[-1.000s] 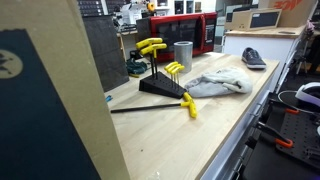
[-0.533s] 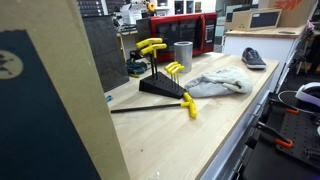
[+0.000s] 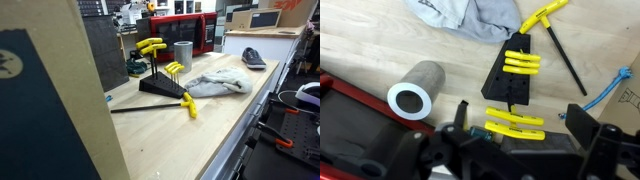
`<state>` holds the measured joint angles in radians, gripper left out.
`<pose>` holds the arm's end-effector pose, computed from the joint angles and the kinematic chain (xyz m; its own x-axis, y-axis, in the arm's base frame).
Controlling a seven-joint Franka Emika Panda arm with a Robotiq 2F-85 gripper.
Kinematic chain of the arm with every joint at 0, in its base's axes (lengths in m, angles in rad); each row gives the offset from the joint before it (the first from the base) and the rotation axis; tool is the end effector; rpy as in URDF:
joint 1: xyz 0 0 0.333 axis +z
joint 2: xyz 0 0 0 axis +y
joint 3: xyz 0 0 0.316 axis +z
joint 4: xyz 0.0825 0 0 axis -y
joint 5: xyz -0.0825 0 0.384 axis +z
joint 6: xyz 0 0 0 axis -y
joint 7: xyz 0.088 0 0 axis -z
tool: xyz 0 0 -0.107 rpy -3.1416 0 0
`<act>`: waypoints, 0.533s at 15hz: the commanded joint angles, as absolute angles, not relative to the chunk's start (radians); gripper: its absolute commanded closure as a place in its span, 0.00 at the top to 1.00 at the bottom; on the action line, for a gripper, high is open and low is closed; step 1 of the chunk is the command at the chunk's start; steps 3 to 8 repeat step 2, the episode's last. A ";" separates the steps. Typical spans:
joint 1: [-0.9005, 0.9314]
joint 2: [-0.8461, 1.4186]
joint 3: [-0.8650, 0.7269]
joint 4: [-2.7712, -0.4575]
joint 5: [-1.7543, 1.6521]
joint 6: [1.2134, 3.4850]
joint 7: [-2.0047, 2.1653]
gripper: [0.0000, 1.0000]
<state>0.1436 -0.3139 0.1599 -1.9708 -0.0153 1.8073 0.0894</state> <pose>0.4504 0.1504 0.6136 0.9655 0.2123 0.1509 0.2068 -0.9770 0.0511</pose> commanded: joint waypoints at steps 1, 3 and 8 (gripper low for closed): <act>0.140 -0.313 0.163 -1.968 -0.014 1.805 0.089 1.00; 0.140 -0.313 0.163 -1.968 -0.014 1.805 0.089 1.00; 0.140 -0.313 0.163 -1.968 -0.014 1.805 0.089 1.00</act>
